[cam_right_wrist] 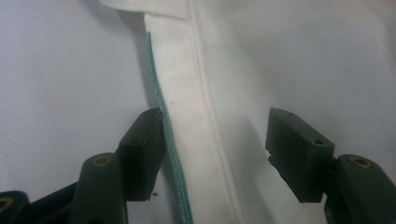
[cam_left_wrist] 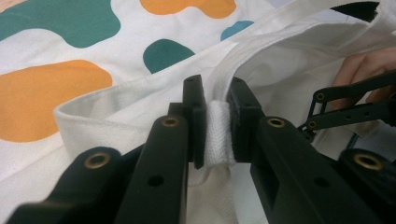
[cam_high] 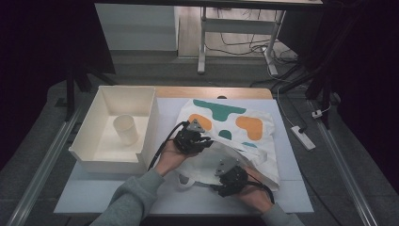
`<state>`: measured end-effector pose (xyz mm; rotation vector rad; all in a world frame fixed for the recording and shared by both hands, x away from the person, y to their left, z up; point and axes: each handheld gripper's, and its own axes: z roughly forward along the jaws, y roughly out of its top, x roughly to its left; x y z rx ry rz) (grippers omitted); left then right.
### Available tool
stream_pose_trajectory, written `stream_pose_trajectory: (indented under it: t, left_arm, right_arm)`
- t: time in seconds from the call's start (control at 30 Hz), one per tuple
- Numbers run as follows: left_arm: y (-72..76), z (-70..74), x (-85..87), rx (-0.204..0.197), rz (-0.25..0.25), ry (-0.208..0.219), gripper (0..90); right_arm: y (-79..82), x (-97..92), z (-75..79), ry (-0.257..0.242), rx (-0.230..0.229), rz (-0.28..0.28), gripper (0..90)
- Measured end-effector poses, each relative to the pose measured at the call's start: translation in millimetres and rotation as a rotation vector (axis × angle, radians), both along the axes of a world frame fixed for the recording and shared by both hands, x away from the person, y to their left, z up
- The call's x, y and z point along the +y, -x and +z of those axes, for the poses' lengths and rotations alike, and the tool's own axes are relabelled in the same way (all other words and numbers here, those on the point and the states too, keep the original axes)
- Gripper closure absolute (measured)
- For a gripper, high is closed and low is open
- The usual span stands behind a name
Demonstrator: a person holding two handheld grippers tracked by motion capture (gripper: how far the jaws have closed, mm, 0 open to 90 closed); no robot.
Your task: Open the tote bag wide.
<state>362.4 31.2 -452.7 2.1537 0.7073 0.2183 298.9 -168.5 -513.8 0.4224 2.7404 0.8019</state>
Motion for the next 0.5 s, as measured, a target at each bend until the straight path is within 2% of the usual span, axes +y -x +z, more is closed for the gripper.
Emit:
stream_pose_trajectory:
  t: [0.1, 0.13, 0.17, 0.23, 0.33, 0.37, 0.47, 0.5]
  left_arm:
    - [0.0, 0.0, 0.1, 0.0, -0.001, -0.001, 78.8]
    - [0.0, 0.0, 0.1, 0.0, -0.002, -0.001, 78.9]
    - [0.0, -0.1, 0.2, 0.0, -0.003, -0.003, 78.8]
    - [-0.2, -0.1, 0.4, -0.001, -0.007, -0.008, 78.8]
    - [-0.4, -0.4, 0.4, 0.003, -0.007, -0.007, 78.8]
    - [-0.4, -0.6, 0.2, 0.004, -0.008, -0.008, 78.7]
    - [-0.4, -0.8, 0.2, 0.006, -0.008, -0.01, 78.7]
    - [-0.4, -0.9, 0.1, 0.007, -0.006, -0.007, 78.7]
  right_arm:
    - [2.1, 0.6, 1.3, 0.008, -0.037, 0.0, 41.6]
    - [2.6, 0.6, 2.2, 0.017, -0.062, -0.001, 43.1]
    - [3.0, -0.6, 4.2, 0.01, -0.107, -0.023, 47.3]
    - [1.5, -3.9, 6.9, -0.008, -0.129, -0.052, 51.5]
    - [-0.9, -7.1, 8.6, -0.023, -0.131, -0.079, 55.3]
    - [-3.1, -8.4, 8.5, -0.036, -0.107, -0.082, 62.6]
    - [-3.7, -7.8, 7.9, -0.028, -0.093, -0.074, 70.3]
    - [-3.7, -7.8, 7.9, -0.028, -0.093, -0.074, 70.3]
